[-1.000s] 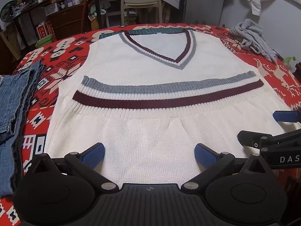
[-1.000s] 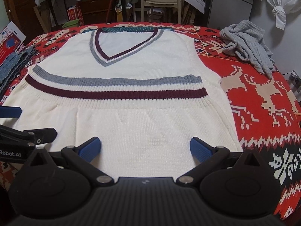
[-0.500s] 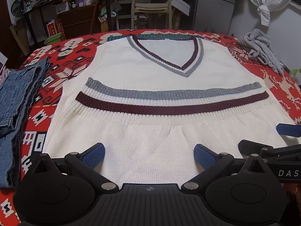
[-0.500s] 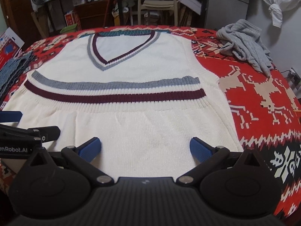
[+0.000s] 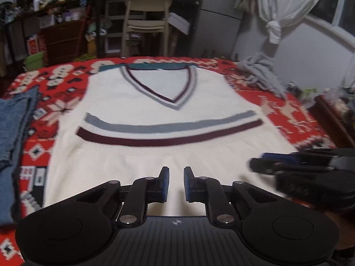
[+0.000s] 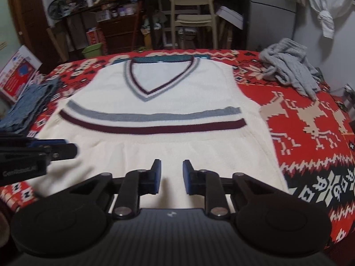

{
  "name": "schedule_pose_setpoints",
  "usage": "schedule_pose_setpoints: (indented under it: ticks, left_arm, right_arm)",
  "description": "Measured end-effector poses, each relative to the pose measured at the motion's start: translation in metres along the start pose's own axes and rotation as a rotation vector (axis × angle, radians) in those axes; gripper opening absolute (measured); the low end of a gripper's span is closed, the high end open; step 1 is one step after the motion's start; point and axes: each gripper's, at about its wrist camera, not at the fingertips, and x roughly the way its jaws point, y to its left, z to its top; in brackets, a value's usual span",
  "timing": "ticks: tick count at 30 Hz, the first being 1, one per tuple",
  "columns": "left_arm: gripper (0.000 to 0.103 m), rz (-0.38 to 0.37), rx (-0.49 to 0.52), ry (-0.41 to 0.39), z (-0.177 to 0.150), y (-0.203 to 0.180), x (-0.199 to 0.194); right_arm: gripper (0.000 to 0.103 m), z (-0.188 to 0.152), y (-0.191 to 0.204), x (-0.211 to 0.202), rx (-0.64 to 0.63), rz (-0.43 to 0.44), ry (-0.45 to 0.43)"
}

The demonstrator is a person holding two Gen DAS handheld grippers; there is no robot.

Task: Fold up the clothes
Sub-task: 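Close both tools and press along the folded edge to flatten it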

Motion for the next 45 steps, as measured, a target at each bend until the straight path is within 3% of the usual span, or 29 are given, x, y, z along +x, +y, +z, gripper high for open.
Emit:
schedule_pose_setpoints:
  ticks: [4, 8, 11, 23, 35, 39, 45]
  left_arm:
    - [0.011, -0.079, 0.018, 0.023, -0.01, -0.009, -0.003]
    - [0.011, -0.094, 0.034, 0.064, -0.023, -0.008, 0.0]
    - [0.011, -0.103, 0.047, 0.095, -0.033, -0.006, 0.002]
    - [0.011, -0.118, 0.038, 0.092, -0.041, -0.004, -0.005]
    - [0.01, -0.151, -0.009, 0.097, -0.041, 0.004, -0.005]
    - [0.01, -0.16, -0.017, 0.099, -0.041, 0.006, -0.004]
    - [0.01, -0.165, -0.013, 0.1, -0.04, 0.006, -0.004]
  right_arm:
    - [0.023, -0.014, 0.021, -0.001, -0.063, 0.047, 0.031]
    - [0.022, -0.035, 0.033, 0.003, -0.093, 0.089, 0.091]
    - [0.022, -0.045, 0.032, -0.002, -0.115, 0.084, 0.081]
    - [0.023, -0.048, 0.034, -0.019, -0.151, 0.101, 0.066]
    - [0.022, -0.054, 0.049, -0.007, -0.208, 0.114, 0.07]
    - [0.028, -0.051, 0.031, -0.017, -0.165, 0.168, 0.092]
    - [0.031, -0.033, 0.003, -0.01, -0.134, 0.034, 0.07]
